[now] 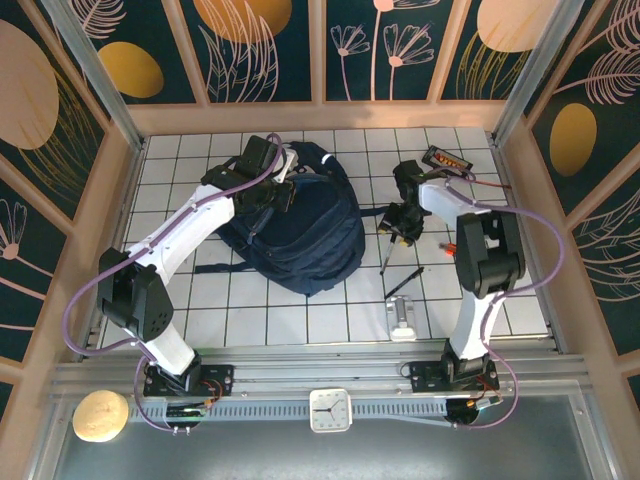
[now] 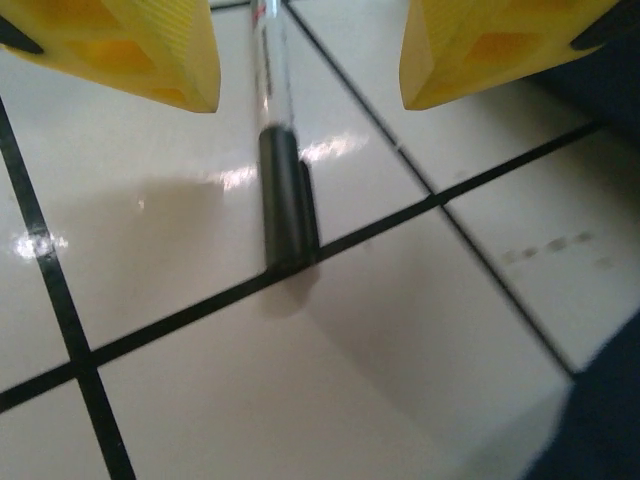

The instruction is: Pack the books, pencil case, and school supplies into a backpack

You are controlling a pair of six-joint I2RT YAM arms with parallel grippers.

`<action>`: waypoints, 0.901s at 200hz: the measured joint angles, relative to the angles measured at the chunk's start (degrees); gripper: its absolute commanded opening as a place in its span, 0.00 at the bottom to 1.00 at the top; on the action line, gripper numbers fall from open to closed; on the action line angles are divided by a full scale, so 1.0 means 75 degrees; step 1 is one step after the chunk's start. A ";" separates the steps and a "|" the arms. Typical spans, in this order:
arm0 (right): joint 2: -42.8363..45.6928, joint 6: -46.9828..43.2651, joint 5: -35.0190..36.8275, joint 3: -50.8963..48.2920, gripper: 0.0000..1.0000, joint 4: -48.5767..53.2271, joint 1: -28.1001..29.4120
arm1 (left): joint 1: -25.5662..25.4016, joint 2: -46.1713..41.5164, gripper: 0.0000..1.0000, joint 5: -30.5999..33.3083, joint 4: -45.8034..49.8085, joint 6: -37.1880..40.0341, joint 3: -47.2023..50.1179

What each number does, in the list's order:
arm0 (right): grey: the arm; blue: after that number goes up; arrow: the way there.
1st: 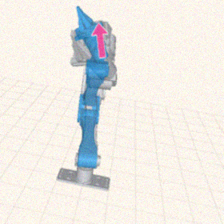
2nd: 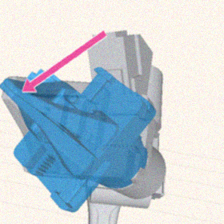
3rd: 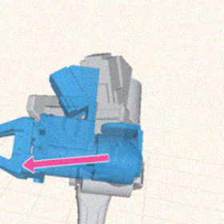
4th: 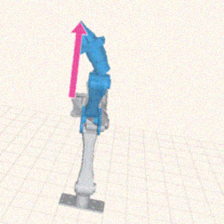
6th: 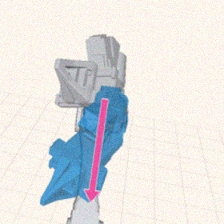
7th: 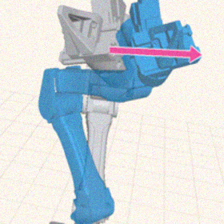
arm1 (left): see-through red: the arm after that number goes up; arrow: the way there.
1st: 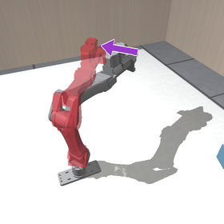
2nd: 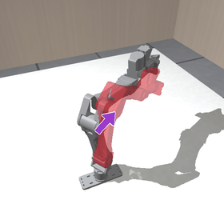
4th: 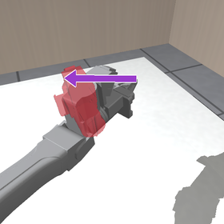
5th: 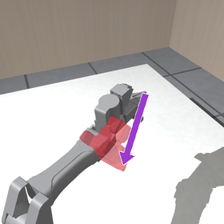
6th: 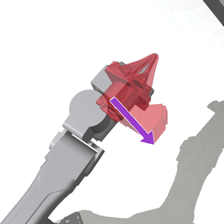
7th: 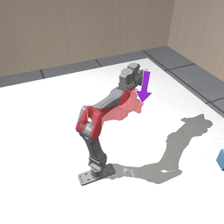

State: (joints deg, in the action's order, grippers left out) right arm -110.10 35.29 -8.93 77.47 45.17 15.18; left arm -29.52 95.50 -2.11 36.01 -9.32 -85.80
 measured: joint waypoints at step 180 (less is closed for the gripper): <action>-0.0697 -0.0647 0.0656 0.0437 0.11 0.0338 -0.0029 | 0.0000 0.0000 0.00 -0.0117 -0.0026 -0.0172 0.0000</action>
State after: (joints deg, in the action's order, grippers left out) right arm -115.33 30.44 -4.01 80.75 47.70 14.96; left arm -29.52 95.50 -2.98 35.81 -10.61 -85.80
